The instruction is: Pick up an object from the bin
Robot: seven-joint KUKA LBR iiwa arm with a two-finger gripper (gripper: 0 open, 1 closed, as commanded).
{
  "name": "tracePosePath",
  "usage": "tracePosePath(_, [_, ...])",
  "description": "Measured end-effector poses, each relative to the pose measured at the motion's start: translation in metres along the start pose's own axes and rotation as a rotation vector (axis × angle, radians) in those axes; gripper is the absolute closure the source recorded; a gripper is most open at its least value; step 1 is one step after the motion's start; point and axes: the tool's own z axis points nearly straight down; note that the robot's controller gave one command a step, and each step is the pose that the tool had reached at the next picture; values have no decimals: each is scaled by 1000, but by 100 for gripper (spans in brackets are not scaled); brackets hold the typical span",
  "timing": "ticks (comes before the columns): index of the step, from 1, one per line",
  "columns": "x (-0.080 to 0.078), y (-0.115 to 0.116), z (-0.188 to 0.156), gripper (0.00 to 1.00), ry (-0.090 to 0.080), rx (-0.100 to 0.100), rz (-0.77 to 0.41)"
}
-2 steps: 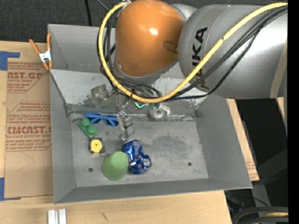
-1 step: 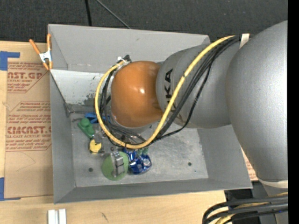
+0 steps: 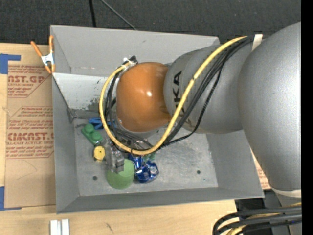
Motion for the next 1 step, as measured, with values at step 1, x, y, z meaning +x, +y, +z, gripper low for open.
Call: tracePosePath(1, [0,0,0,0,0,0,0])
